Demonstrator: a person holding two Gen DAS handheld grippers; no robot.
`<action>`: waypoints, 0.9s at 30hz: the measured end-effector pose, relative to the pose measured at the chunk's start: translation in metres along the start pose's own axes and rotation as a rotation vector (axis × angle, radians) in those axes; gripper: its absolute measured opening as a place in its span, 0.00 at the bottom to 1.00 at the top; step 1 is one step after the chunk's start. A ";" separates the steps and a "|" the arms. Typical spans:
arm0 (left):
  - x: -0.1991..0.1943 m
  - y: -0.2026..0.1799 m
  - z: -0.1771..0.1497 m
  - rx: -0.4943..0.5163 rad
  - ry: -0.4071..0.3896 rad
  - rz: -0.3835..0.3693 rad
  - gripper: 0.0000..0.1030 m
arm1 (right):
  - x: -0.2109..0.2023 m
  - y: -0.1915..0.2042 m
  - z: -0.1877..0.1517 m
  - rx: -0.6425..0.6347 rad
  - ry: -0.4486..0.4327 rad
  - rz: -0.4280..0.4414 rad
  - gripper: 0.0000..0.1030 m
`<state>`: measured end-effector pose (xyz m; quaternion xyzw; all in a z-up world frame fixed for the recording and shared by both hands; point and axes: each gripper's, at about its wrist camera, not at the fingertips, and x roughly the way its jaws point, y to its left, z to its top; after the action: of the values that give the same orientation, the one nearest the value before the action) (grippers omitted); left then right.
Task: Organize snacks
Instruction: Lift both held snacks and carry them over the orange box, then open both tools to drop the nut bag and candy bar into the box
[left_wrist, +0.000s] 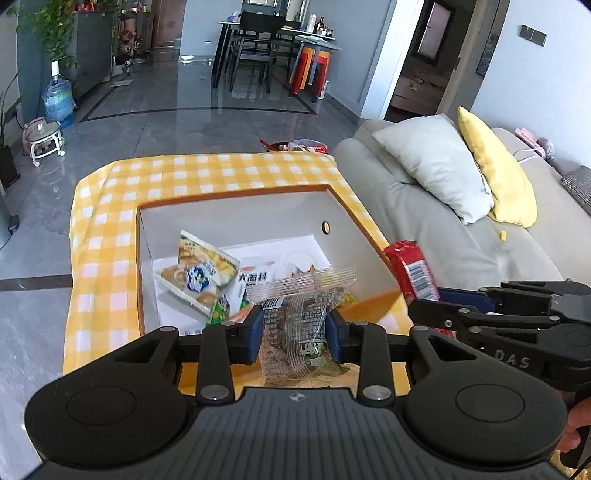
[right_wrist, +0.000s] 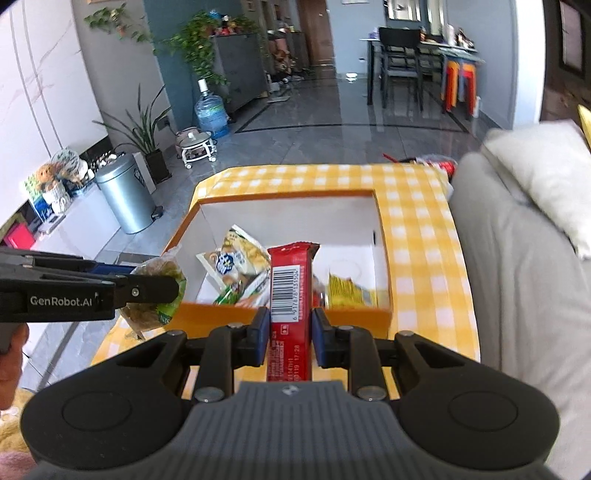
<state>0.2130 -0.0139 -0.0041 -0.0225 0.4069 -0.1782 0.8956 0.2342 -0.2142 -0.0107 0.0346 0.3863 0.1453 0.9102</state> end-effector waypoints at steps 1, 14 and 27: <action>0.002 0.002 0.004 -0.002 0.002 -0.004 0.37 | 0.005 0.002 0.005 -0.016 0.000 -0.001 0.21; 0.063 0.025 0.039 0.028 0.167 0.087 0.37 | 0.087 0.011 0.048 -0.161 0.068 -0.044 0.20; 0.130 0.062 0.044 0.107 0.372 0.272 0.38 | 0.181 0.005 0.057 -0.308 0.244 -0.166 0.20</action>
<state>0.3423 -0.0047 -0.0800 0.1133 0.5540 -0.0786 0.8210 0.3930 -0.1539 -0.0947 -0.1546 0.4683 0.1299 0.8602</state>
